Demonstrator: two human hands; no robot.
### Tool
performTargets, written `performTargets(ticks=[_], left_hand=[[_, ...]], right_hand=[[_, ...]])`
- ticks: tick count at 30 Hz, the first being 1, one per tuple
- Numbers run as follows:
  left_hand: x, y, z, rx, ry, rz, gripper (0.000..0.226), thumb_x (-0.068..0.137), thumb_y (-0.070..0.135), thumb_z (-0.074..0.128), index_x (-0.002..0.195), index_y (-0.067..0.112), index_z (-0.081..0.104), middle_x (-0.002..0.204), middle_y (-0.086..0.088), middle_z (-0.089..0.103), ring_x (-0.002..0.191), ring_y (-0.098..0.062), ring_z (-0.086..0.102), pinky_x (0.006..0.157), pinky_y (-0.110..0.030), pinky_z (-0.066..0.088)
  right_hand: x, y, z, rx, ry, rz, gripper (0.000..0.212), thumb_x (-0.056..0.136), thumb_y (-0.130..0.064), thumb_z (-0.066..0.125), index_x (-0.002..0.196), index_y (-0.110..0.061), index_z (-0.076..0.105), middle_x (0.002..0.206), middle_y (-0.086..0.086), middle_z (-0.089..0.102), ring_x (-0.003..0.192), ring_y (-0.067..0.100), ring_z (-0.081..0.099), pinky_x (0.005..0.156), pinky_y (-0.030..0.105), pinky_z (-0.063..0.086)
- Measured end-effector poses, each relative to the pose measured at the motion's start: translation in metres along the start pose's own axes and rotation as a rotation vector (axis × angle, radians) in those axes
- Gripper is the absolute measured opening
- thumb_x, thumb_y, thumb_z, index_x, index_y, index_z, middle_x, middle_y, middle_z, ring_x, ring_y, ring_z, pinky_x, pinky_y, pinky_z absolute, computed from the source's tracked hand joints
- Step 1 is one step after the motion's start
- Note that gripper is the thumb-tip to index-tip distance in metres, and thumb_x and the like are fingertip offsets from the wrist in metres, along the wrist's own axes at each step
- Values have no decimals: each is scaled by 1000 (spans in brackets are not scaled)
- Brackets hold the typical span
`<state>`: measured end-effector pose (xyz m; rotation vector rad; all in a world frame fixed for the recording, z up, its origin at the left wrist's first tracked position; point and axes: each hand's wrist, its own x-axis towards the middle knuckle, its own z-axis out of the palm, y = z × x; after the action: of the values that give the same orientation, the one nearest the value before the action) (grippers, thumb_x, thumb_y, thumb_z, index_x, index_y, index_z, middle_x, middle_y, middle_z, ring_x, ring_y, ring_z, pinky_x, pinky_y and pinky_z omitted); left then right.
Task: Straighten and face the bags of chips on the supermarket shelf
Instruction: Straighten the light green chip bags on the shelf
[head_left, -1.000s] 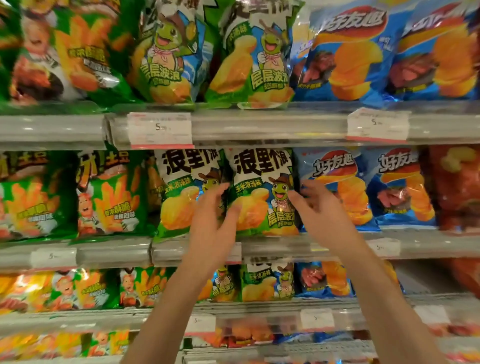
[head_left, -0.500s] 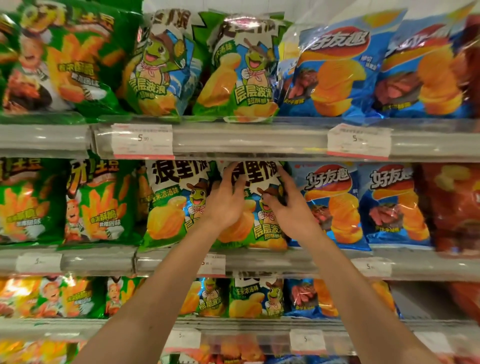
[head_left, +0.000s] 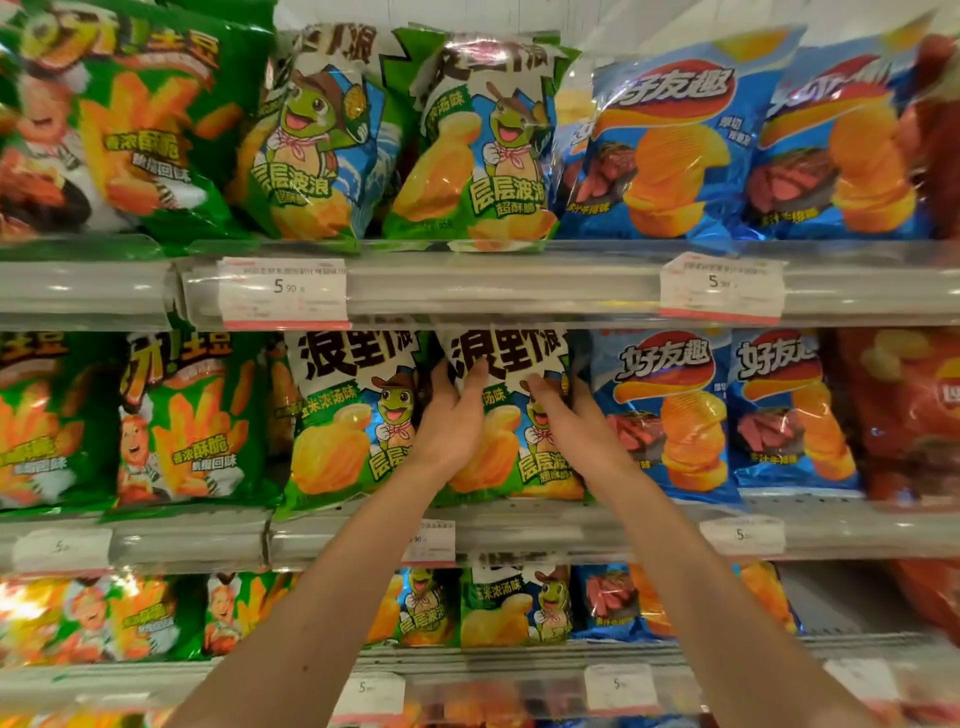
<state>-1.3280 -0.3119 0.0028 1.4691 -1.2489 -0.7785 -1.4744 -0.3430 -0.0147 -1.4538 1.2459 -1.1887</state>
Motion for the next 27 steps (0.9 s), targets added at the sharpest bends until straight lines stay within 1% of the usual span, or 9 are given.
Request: performTargets(ticks=[2, 5, 10, 13, 16, 20, 22, 24, 27], left_hand=[[5, 1, -1, 16, -20, -14, 66, 101, 60, 31, 157, 31, 15, 158, -5, 39, 143, -31, 38, 115, -42, 26], [8, 0, -3, 0, -39, -33, 68, 100, 63, 33, 157, 34, 13, 159, -4, 36, 143, -32, 37, 116, -45, 27], [10, -2, -3, -25, -36, -28, 70, 98, 65, 35, 157, 36, 12, 159, -2, 36, 143, -31, 37, 116, -44, 28], [8, -3, 0, -16, -32, 2, 69, 99, 64, 33, 158, 34, 10, 157, -2, 39, 142, -30, 38, 114, -40, 28], [7, -5, 2, 21, 16, 23, 73, 98, 66, 32, 158, 33, 7, 154, -5, 43, 138, -32, 44, 113, -41, 32], [9, -4, 1, 128, 94, 54, 77, 96, 71, 28, 157, 36, -3, 146, -12, 52, 126, -38, 56, 107, -45, 40], [11, -6, 0, 131, 103, 74, 77, 95, 72, 28, 157, 38, -4, 148, -12, 51, 126, -38, 55, 106, -45, 41], [8, -10, 0, 99, 117, 143, 75, 95, 72, 30, 155, 42, -2, 154, -8, 44, 135, -34, 48, 111, -46, 39], [2, -17, 2, 54, 136, 267, 63, 98, 65, 34, 153, 47, 9, 153, -6, 44, 135, -26, 47, 111, -46, 39]], right_hand=[[2, -4, 3, -12, -8, 46, 73, 86, -70, 54, 147, -36, 35, 138, -9, 55, 128, 19, 52, 111, 43, 40], [0, -8, 5, -21, 1, 36, 70, 91, -64, 52, 150, -33, 30, 132, -10, 52, 129, 18, 49, 107, 33, 36], [-4, -10, 5, -85, 14, -7, 66, 97, -58, 46, 152, -26, 26, 147, -2, 43, 135, 21, 42, 96, 24, 27], [-2, -8, 7, -120, 22, -29, 73, 93, -65, 46, 151, -25, 26, 151, -1, 40, 137, 23, 42, 101, 26, 28], [0, -4, 7, -137, 51, -52, 82, 85, -74, 47, 148, -24, 30, 148, 2, 44, 133, 23, 45, 112, 39, 35], [1, -6, 8, -215, 89, -101, 80, 82, -78, 43, 145, -29, 32, 143, 2, 48, 129, 25, 49, 109, 45, 39], [2, -7, 8, -250, 85, -108, 77, 84, -77, 42, 145, -31, 29, 144, 2, 48, 129, 27, 49, 107, 45, 40], [2, -5, 7, -251, 74, -139, 76, 89, -72, 44, 150, -34, 21, 148, 2, 46, 132, 26, 47, 108, 44, 39], [-5, -2, 5, -254, 86, -298, 72, 96, -59, 46, 155, -41, 8, 156, -2, 34, 137, 17, 41, 110, 38, 35]])
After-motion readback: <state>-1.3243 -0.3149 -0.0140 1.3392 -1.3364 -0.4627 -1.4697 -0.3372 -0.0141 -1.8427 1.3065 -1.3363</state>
